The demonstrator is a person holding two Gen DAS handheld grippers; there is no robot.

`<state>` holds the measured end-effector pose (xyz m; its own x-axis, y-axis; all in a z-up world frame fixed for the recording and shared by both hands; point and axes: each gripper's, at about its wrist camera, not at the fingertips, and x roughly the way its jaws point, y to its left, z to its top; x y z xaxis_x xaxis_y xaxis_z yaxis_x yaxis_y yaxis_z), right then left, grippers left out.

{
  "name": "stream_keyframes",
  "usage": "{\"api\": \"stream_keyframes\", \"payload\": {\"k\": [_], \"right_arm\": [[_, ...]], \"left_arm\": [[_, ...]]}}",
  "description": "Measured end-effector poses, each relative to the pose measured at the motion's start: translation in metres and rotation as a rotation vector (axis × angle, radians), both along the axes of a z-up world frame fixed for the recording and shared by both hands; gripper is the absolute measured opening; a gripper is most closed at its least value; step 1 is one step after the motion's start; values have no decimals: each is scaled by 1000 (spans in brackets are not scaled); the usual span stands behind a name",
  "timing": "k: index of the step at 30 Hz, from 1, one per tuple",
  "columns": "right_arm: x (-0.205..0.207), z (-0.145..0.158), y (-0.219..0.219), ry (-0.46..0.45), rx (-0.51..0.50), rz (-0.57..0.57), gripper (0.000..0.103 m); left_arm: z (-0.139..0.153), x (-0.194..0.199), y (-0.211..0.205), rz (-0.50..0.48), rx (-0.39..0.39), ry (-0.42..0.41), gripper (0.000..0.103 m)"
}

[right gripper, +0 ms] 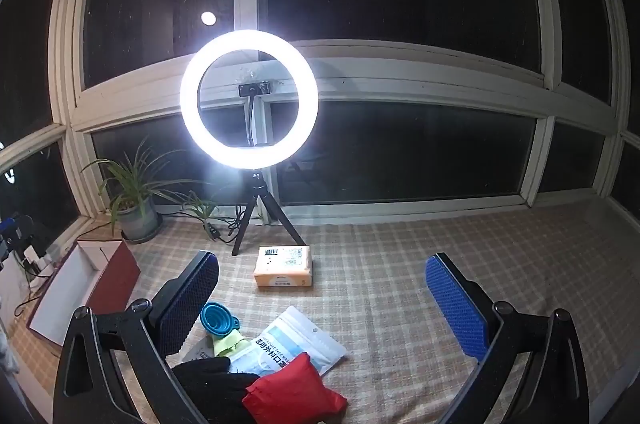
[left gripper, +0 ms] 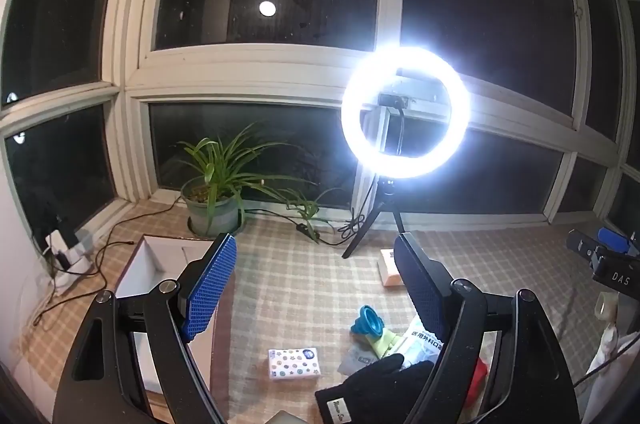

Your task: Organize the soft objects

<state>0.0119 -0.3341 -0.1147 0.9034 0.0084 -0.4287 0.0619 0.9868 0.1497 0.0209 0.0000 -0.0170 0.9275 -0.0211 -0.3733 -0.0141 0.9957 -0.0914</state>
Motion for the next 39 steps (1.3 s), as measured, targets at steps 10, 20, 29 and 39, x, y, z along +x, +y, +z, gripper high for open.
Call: {"api": "stream_keyframes", "payload": {"k": [10,20,29,39], "right_arm": [[-3,0,-1,-14,-9,-21,102],[-4,1,-2,-20,-9,-26,102],[-2,3,-3,-23,-13,-26,102],[-2,3,-3,-23,-13,-27,102]], "left_arm": [[3,2,0,-5,1,-4,81],[4,3,0,-6,0,2,81],[6,2,1,-9,3,-6,81],[6,4,-2,-9,4,-3,81]]}}
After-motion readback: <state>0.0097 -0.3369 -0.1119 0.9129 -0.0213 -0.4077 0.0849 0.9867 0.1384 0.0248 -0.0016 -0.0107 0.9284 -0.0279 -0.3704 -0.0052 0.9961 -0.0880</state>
